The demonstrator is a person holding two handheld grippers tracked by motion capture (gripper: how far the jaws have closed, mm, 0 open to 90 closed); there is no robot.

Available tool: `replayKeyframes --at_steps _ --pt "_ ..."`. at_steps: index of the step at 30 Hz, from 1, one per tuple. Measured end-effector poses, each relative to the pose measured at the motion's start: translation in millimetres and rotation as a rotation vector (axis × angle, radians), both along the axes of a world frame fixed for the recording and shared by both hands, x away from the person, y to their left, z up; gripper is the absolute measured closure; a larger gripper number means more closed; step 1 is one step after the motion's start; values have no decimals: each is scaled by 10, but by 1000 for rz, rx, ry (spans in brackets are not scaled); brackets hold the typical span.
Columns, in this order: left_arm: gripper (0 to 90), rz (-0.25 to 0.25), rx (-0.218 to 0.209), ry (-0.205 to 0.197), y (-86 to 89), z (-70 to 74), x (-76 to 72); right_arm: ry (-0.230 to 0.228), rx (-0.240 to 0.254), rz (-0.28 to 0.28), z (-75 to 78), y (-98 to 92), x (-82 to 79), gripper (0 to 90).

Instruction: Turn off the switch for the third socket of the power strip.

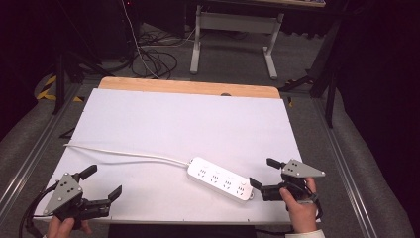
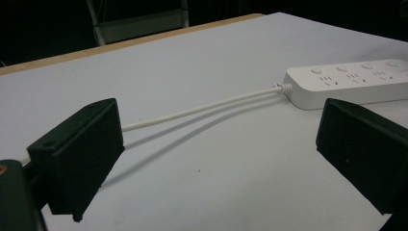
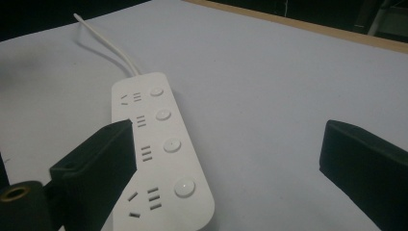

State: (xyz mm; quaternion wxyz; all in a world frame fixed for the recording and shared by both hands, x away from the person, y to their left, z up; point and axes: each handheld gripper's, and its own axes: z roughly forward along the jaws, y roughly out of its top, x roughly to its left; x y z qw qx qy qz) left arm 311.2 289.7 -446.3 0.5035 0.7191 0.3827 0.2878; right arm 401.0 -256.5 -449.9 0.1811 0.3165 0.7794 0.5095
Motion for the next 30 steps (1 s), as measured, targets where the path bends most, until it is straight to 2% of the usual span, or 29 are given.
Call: replayKeyframes --at_steps 8,12,14,15,22,30 --pt "33 7 19 -5 -10 -9 0 14 -12 -9 -138 -62 -8 58" --pt "34 13 13 -1 -6 -15 4 26 -23 -11 -211 -79 -16 58" --pt "31 26 21 -2 4 -11 4 35 -36 -14 -248 -79 -30 58" --pt "31 29 9 2 4 -13 5 39 -47 -15 -266 -79 -38 59" --pt "32 28 21 9 5 -24 15 65 -77 -22 -352 -91 -64 62" --pt "38 20 52 5 -10 -30 19 31 -72 -33 -319 -113 -74 68"
